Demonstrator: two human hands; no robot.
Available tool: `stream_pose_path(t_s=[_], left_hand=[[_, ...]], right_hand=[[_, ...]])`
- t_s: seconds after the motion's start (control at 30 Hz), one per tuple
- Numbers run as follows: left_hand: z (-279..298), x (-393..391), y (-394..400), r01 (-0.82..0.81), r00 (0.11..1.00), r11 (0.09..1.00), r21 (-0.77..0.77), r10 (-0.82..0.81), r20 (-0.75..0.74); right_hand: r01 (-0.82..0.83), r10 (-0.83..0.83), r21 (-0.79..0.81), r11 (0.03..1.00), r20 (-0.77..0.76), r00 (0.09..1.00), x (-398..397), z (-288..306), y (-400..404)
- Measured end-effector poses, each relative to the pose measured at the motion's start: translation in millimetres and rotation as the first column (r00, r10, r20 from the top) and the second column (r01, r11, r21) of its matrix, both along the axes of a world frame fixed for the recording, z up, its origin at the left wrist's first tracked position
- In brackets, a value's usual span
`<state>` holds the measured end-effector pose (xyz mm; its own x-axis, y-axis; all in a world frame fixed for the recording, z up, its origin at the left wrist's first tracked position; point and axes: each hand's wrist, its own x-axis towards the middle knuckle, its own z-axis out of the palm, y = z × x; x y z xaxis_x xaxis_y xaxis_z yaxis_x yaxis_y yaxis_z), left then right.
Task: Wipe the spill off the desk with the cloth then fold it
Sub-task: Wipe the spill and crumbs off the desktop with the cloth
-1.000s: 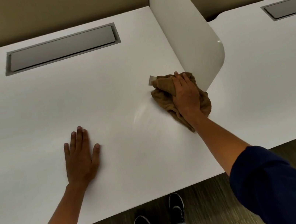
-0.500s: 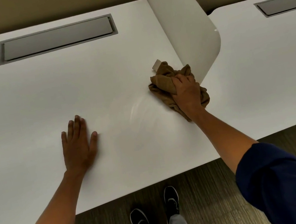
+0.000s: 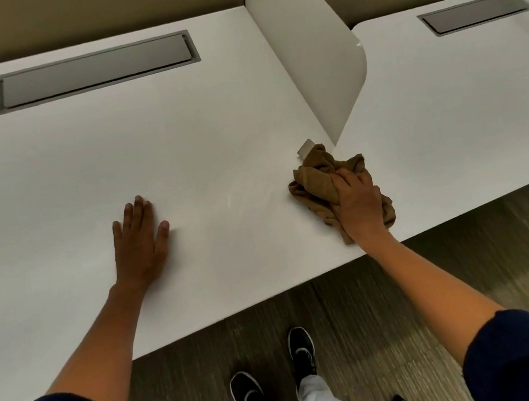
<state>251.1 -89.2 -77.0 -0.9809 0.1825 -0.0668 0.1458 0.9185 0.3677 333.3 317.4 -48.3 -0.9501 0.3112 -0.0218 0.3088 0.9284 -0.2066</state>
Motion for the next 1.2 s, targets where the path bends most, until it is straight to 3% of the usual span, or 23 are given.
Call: stream_pose_path(t_s=[0.33, 0.57, 0.77, 1.0, 1.2], left_hand=[[-1.8, 21.5, -11.1, 0.108, 0.993, 0.994, -0.028, -0.109, -0.037], [0.1, 23.9, -19.3, 0.157, 0.988, 0.987, -0.037, -0.157, -0.011], [-0.7, 30.3, -52.8, 0.156, 0.988, 0.985, -0.075, -0.157, -0.011], [1.1, 29.0, -71.1, 0.089, 0.996, 0.993, -0.077, -0.091, -0.016], [-1.6, 21.4, -58.6, 0.014, 0.999, 0.991, -0.134, -0.018, -0.028]], right_hand=[[0.199, -0.199, -0.017, 0.980, -0.039, 0.979, 44.0, 1.7, -38.5], [-0.056, 0.042, -0.113, 0.992, -0.126, 0.991, 42.1, 2.0, -159.0], [-0.343, 0.316, -0.098, 0.934, -0.214, 0.924, 38.0, 0.4, -238.3], [-0.386, 0.390, 0.060, 0.920, -0.206, 0.897, 26.2, -10.5, -243.1], [-0.282, 0.293, 0.080, 0.956, -0.292, 0.910, -23.2, -9.3, -221.2]])
